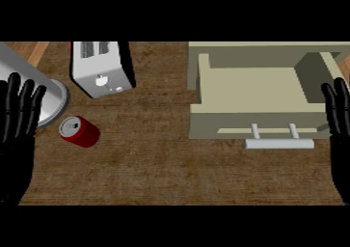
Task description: Pick up the can, place it into the drawer and close the drawer
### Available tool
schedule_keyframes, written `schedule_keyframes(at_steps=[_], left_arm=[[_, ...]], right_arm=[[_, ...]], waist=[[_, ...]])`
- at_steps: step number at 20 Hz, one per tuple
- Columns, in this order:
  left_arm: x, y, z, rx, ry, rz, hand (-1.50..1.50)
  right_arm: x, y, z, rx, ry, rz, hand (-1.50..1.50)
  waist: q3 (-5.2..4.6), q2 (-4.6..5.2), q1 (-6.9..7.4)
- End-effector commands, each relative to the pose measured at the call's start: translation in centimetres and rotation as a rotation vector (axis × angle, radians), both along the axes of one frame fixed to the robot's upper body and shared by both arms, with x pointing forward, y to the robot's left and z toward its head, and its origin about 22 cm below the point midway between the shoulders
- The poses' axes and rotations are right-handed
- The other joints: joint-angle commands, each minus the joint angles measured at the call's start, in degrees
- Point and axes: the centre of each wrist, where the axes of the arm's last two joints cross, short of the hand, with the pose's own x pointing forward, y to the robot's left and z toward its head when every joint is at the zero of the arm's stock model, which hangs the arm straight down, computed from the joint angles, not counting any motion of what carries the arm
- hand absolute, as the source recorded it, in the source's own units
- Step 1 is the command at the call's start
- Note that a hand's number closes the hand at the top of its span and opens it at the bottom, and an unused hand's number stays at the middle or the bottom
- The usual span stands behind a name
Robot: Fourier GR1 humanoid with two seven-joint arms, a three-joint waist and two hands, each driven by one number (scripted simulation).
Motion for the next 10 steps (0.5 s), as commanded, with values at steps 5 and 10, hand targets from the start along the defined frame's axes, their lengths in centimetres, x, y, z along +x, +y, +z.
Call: schedule_keyframes(at_steps=[5,10], left_arm=[[1.8,4.7,0.5,0.012,-0.004,-0.461,-1.5],[2.1,11.6,-1.4,0.132,0.329,-0.431,-1.5]], right_arm=[[-0.1,0.7,-1.1,0.003,0.074,0.051,-1.5],[-1.1,-1.8,-2.9,0.072,0.329,-0.191,-1.5]], waist=[[-1.18,-1.26,-0.11],[-1.09,-1.19,-0.76]])
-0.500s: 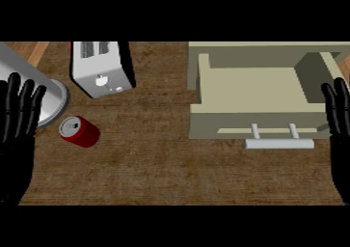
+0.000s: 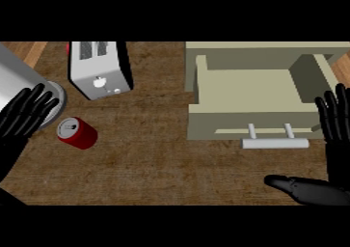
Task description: Pick up the can, place it into the drawer and close the drawer
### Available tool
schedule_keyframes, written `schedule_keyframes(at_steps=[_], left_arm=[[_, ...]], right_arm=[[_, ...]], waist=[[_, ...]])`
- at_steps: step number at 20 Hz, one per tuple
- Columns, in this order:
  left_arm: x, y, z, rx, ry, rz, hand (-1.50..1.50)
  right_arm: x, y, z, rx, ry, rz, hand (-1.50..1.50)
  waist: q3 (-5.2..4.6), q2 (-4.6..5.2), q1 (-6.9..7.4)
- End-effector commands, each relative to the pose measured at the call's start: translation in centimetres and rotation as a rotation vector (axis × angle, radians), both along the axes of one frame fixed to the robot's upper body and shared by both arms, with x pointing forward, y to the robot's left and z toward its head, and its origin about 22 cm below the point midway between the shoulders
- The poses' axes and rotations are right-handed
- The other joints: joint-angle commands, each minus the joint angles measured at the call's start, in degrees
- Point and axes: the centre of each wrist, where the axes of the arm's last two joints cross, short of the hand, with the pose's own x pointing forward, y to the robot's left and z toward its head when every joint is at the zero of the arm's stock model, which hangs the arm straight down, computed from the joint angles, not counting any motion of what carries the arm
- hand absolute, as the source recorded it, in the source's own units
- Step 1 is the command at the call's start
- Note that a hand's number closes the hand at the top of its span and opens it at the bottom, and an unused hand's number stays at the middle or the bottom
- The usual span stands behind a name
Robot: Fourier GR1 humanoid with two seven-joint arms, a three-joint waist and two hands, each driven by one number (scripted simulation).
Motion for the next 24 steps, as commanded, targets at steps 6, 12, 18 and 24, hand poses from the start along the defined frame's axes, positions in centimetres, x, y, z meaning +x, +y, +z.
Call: schedule_keyframes(at_steps=[6,12,18,24], left_arm=[[-0.2,11.8,2.2,0.051,0.163,-0.11,-1.5],[0.0,14.7,3.1,0.049,0.15,-0.112,-1.5],[-0.4,16.7,3.2,0.0,0.211,-0.088,-1.5],[1.5,16.9,4.1,-0.115,0.32,-0.085,-1.5]], right_arm=[[-3.9,-3.6,-0.4,0.003,0.136,-0.107,-1.5],[-5.1,-8.2,-1.7,0.02,0.133,-0.097,-1.5],[-5.7,-8.2,-2.2,0.028,0.137,-0.106,-1.5],[-8.2,-8.0,-2.0,0.005,0.159,-0.079,-1.5]], waist=[[0.07,-0.64,0.1],[0.11,-0.61,0.44],[0.11,-0.6,0.58],[0.11,-0.58,0.01]])
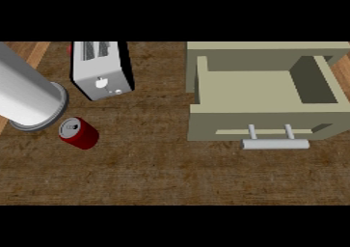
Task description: Pick up the can, place it into the drawer and close the drawer
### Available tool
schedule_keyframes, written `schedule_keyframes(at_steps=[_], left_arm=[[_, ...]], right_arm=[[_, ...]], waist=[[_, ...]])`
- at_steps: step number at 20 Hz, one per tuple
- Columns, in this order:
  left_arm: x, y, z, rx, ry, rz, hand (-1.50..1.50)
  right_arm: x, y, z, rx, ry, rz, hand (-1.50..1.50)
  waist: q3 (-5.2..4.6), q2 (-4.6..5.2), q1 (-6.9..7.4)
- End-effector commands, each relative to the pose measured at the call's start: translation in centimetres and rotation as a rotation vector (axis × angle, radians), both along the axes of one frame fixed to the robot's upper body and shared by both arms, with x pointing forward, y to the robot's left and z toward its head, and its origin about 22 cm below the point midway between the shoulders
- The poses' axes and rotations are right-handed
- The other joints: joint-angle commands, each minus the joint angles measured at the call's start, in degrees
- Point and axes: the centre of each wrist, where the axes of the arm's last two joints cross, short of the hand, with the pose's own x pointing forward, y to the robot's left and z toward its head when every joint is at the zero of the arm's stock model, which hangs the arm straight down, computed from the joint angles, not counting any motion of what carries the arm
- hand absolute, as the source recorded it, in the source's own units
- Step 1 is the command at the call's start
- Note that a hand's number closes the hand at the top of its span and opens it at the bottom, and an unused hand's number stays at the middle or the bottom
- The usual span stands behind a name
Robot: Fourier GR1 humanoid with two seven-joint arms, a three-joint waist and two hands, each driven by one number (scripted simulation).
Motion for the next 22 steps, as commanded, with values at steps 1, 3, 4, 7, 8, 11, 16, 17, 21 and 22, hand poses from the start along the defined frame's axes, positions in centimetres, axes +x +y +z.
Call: schedule_keyframes(at_steps=[1,3,4,7,8,11,16,17,21,22], left_arm=[[1.6,0.0,-1.0,-0.062,0.069,0.001,-1.5],[0.4,0.3,-1.0,-0.081,0.096,0.008,-1.5],[1.8,-1.0,-0.9,-0.079,0.095,-0.023,-1.5],[1.6,-1.7,-1.8,-0.118,0.155,-0.025,-1.5],[1.9,-1.9,-1.4,-0.104,0.159,-0.045,-1.5],[3.6,-3.3,-2.7,-0.107,0.176,-0.032,-1.5],[3.8,-2.7,-3.8,-0.093,0.184,-0.016,-1.5],[4.6,-4.1,-3.6,-0.107,0.205,0.005,-1.5],[5.3,-6.6,-4.8,-0.057,0.175,-0.004,-1.5],[4.5,-7.1,-6.0,-0.083,0.179,0.001,-1.5]], right_arm=[[0.9,-0.5,-0.9,0.009,-0.012,0.012,-1.5],[-1.8,-0.5,1.3,-0.014,-0.002,0.006,-1.5],[-1.2,-1.9,0.7,0.0,-0.012,0.003,-1.5],[-1.6,-3.3,1.8,0.009,-0.012,0.005,-1.5],[-0.3,-2.1,0.4,0.016,-0.017,-0.008,-1.5],[-3.2,-2.6,0.2,0.008,-0.013,0.006,-1.5],[-3.6,-3.8,0.9,0.008,-0.009,0.015,-1.5],[-4.3,-3.5,2.0,0.003,0.007,0.018,-1.5],[-3.2,-3.6,0.3,0.001,-0.002,0.006,-1.5],[-5.4,-4.1,0.9,0.004,0.001,0.008,-1.5]], waist=[[-0.01,0.13,-0.05],[-0.02,0.0,0.0],[-0.01,0.05,-0.1],[-0.01,0.01,0.04],[-0.01,0.05,0.23],[-0.02,0.08,-0.44],[-0.04,0.09,-0.16],[-0.04,0.07,-0.29],[-0.02,0.08,-0.02],[-0.02,0.01,-0.14]])
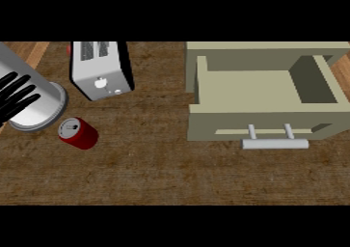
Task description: Pick up the can, place it into the drawer and close the drawer
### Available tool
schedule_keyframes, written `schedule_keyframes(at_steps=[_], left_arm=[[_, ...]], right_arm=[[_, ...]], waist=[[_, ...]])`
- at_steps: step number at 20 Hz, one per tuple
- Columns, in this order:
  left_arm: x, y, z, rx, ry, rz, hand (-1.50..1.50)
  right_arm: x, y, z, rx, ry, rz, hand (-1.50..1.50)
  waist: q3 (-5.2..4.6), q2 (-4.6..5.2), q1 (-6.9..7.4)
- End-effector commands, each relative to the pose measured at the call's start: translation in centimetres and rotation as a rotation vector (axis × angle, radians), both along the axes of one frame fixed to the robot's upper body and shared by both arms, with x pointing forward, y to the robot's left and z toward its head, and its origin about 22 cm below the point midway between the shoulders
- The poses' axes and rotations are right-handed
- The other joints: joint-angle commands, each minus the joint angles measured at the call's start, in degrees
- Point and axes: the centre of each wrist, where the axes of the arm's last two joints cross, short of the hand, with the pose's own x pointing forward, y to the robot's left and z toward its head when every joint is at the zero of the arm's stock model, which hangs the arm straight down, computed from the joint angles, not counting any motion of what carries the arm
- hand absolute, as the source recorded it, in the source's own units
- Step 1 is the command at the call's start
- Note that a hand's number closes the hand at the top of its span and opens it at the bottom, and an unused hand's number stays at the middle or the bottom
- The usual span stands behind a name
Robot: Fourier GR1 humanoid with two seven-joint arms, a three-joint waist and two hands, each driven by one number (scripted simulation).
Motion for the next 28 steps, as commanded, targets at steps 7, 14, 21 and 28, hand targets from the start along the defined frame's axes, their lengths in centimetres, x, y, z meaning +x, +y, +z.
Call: schedule_keyframes(at_steps=[7,14,21,28], left_arm=[[0.8,-2.3,-6.2,0.054,0.032,0.025,-1.5],[2.7,-1.0,-8.9,0.065,0.042,0.096,-1.5],[1.4,0.0,-12.9,0.1,0.053,0.153,-1.5],[0.6,0.3,-16.0,0.131,0.064,0.16,-1.5]], right_arm=[[-1.3,-0.6,-1.6,-0.006,0.013,0.023,-1.5],[-0.4,-0.9,-0.4,0.012,0.0,0.021,-1.5],[-1.0,-1.6,-0.3,-0.007,-0.009,0.01,-1.5],[-1.1,-1.9,0.3,-0.009,0.001,0.009,-1.5]], waist=[[-0.01,0.03,-0.07],[-0.05,0.17,-0.35],[-0.06,0.21,-0.45],[-0.1,0.33,-0.63]])
